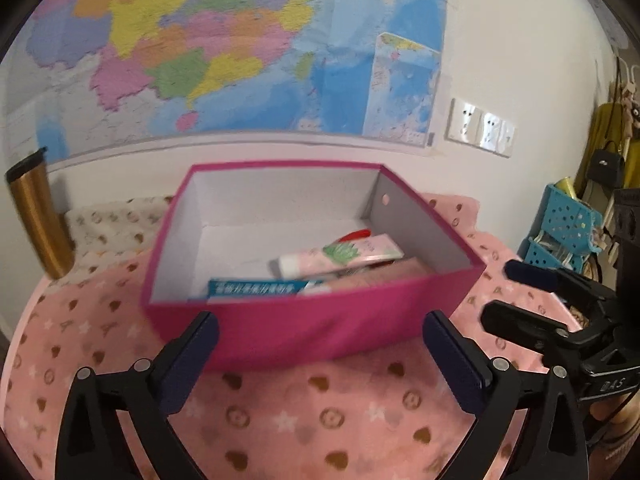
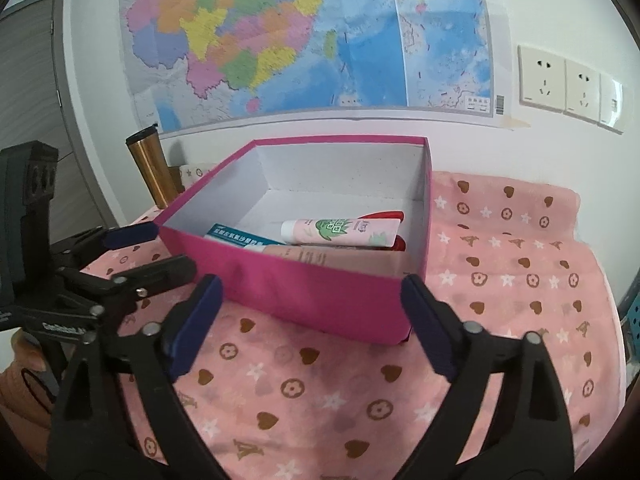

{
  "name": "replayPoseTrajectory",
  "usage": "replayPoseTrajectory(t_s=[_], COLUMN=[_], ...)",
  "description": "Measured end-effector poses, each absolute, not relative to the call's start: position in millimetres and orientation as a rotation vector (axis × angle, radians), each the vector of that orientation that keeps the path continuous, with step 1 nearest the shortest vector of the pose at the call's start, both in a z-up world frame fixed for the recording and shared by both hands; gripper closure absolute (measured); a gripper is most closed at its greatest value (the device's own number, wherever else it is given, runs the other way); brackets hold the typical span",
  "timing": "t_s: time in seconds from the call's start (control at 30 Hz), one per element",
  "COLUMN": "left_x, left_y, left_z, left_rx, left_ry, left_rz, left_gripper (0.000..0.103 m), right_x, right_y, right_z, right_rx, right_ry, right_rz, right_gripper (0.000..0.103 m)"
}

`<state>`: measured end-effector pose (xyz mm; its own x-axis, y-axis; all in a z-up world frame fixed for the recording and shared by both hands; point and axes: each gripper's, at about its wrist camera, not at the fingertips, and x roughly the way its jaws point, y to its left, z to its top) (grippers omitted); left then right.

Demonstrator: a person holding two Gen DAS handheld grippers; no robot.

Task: Organize rigid objects
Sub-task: 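Open both grippers and withdraw them from the box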

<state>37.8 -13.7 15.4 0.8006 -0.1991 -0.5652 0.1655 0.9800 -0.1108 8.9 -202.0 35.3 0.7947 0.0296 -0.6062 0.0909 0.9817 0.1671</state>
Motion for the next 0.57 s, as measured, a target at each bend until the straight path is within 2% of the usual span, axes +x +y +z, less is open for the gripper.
replayPoseTrajectory(t_s=[0.07,0.57], left_x=[30,-1], left_y=[-9,6], left_z=[10,-23], left_rx=[-0.055,-0.068], left_ry=[0.619,0.678], left_rz=[-0.149,-0.033], left_gripper=[0.0,0.0], right_x=[3,-8], right_y=[-194,-158], right_z=[30,5], right_rx=[0.182,0.171], right_ry=[0.65,0.688], right_rz=[-0.048,-0.029], right_gripper=[0.003,0.003])
